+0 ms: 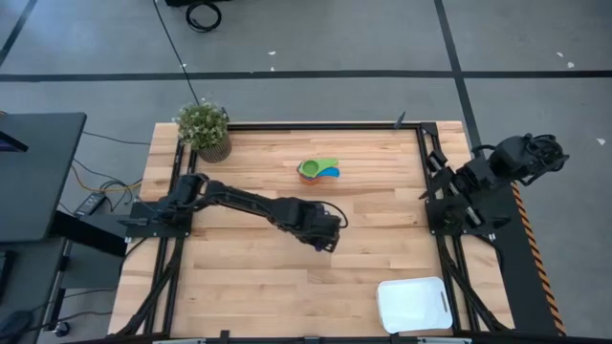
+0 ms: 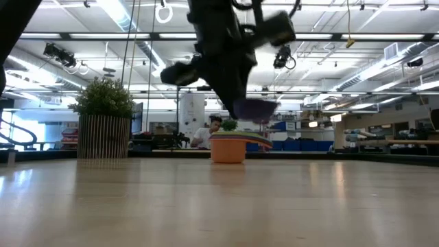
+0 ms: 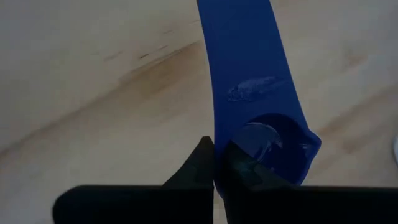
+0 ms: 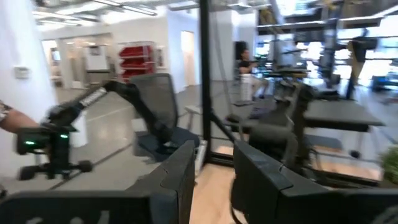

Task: Nest measuring cups in basket
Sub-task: Stack the dark blue measuring cup on top of the green measuring cup

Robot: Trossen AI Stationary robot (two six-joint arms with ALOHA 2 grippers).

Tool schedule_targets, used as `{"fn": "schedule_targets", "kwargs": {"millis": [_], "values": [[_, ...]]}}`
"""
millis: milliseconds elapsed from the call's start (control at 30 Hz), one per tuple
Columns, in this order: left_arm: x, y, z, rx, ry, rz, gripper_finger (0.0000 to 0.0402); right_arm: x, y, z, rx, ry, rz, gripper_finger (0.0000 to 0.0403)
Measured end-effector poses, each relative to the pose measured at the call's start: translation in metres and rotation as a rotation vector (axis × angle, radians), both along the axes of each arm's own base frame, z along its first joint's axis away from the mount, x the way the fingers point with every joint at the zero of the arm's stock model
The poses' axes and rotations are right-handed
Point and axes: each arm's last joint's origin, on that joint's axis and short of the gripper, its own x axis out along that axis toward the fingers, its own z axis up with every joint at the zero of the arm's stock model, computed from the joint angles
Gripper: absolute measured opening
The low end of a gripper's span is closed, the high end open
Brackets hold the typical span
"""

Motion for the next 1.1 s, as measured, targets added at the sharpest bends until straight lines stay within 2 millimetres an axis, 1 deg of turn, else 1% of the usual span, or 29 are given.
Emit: {"fn": "schedule_targets", "kwargs": {"millis": [167, 300, 467, 567, 667, 767, 933, 1100], "values": [[-0.019, 0.011, 0.04, 0.037, -0.022, -0.151, 0.0009, 0.003, -0.002, -0.001, 0.011, 0.016, -0.109, 0.0117], [-0.036, 0.022, 0.067, 0.08, -0.024, -0.253, 0.0009, 0.005, -0.004, -0.001, 0.015, 0.024, -0.193, 0.0117], [-0.059, 0.042, 0.099, 0.148, -0.037, -0.393, 0.0009, 0.007, -0.006, -0.001, 0.021, 0.029, -0.29, 0.0117], [-0.074, 0.06, 0.112, 0.179, -0.004, -0.448, 0.0009, 0.008, -0.007, -0.001, 0.044, 0.028, -0.34, 0.0117], [-0.087, 0.08, 0.121, 0.199, 0.029, -0.489, 0.0009, 0.009, -0.007, -0.001, 0.045, 0.035, -0.378, 0.0117], [-0.092, 0.1, 0.126, 0.217, 0.032, -0.549, 0.0009, 0.011, -0.007, -0.002, 0.044, 0.039, -0.402, 0.0117], [-0.098, 0.133, 0.128, 0.175, -0.027, -0.705, 0.0009, 0.013, -0.008, -0.002, 0.044, 0.042, -0.448, 0.0117], [-0.105, 0.164, 0.128, 0.204, -0.046, -0.787, 0.0009, 0.014, -0.008, -0.002, 0.04, 0.046, -0.466, 0.0117]]}}
